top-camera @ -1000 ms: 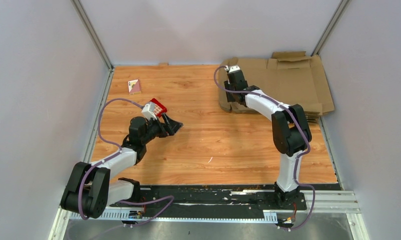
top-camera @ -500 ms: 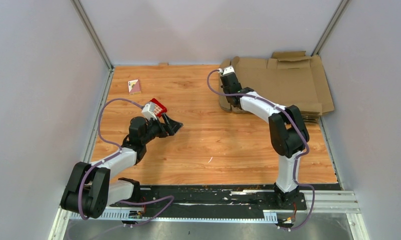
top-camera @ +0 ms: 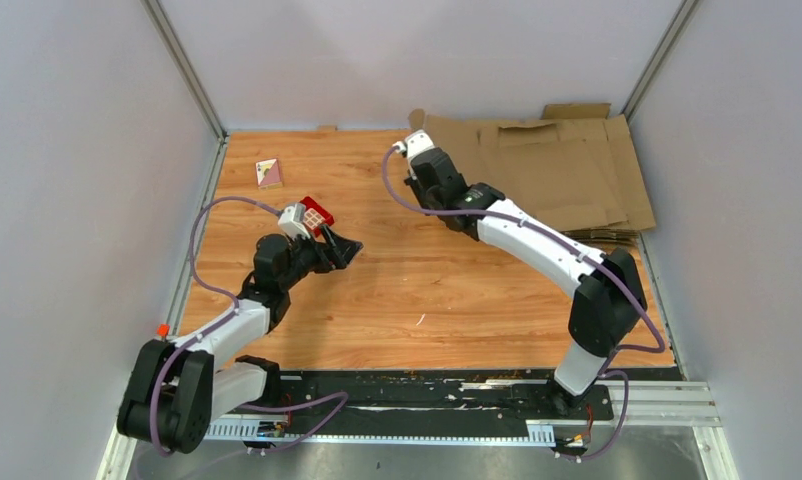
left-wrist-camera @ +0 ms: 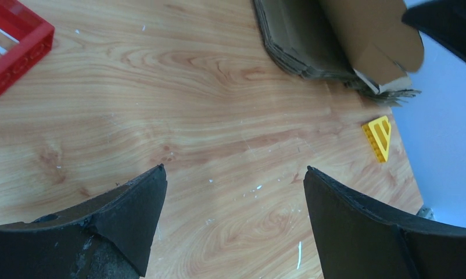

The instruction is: Fold the paper box

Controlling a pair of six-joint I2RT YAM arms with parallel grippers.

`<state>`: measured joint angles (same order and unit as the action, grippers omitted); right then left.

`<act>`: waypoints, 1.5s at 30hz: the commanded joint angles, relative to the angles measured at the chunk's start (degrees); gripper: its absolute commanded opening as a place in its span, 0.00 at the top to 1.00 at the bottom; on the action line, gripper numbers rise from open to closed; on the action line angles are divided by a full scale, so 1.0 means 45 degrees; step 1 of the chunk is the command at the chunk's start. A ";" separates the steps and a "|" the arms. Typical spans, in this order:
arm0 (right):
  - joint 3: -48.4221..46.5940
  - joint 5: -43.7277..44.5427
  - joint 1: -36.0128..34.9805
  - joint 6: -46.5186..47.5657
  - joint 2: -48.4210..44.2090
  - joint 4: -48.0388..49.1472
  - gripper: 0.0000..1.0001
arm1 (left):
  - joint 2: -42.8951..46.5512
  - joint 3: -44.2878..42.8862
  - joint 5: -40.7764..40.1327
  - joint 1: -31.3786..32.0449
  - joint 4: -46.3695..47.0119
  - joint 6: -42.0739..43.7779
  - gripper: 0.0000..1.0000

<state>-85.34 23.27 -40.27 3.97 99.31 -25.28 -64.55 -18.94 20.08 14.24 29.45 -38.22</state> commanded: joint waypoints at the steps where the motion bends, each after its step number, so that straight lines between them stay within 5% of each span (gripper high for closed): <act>1: -0.0059 -0.1922 -0.0879 -0.0572 -0.1027 -0.0726 0.96 | 0.0810 -0.0036 -0.0845 0.0058 -0.0123 0.0196 0.04; 3: 0.0019 -0.3455 -0.0925 -0.0985 -0.1447 -0.0720 0.87 | 0.0947 0.0042 -0.1189 0.0058 -0.0257 0.0050 0.00; 6: 0.0397 -0.4055 -0.0926 -0.1475 -0.2202 -0.0431 0.30 | 0.1062 0.0123 -0.1570 0.0045 -0.0418 -0.0185 0.00; 8: 0.0746 -0.3782 -0.0880 -0.1588 -0.2731 -0.0300 0.17 | 0.1054 0.0145 -0.1621 0.0039 -0.0414 -0.0266 0.00; 15: 0.2986 -0.2687 0.0158 -0.2207 -0.4674 0.0206 0.15 | 0.0289 -0.0087 -0.0992 0.0038 -0.0193 -0.0215 0.00; 19: 0.5001 -0.3975 0.1829 -0.3676 -0.5722 0.0844 0.14 | -0.0893 -0.0206 -0.0760 0.0207 0.0528 -0.1128 0.00; 23: 0.7331 -0.4856 0.2932 -0.5411 -0.6763 0.2648 0.03 | -0.2511 -0.0519 -0.0190 0.0930 0.1928 -0.2341 0.01; 30: 0.8245 -0.1307 0.2985 -0.8597 -0.6132 0.3066 0.01 | -0.4056 -0.1906 -0.1532 0.1944 0.0781 -0.3070 0.01; 35: 0.7351 -0.0287 0.2976 -0.8669 -0.5512 0.2066 0.01 | -0.5446 -0.2490 -0.2195 0.2307 0.1529 -0.4494 0.03; 45: 0.9755 0.1291 0.2957 -0.8402 -0.7844 0.4191 0.04 | -0.7610 -0.4582 -0.3288 0.3727 0.1707 -0.5683 0.10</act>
<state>-43.88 23.62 -26.83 -33.17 68.62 -11.97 -96.64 -34.44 8.08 27.97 35.03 -61.45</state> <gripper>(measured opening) 0.966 0.915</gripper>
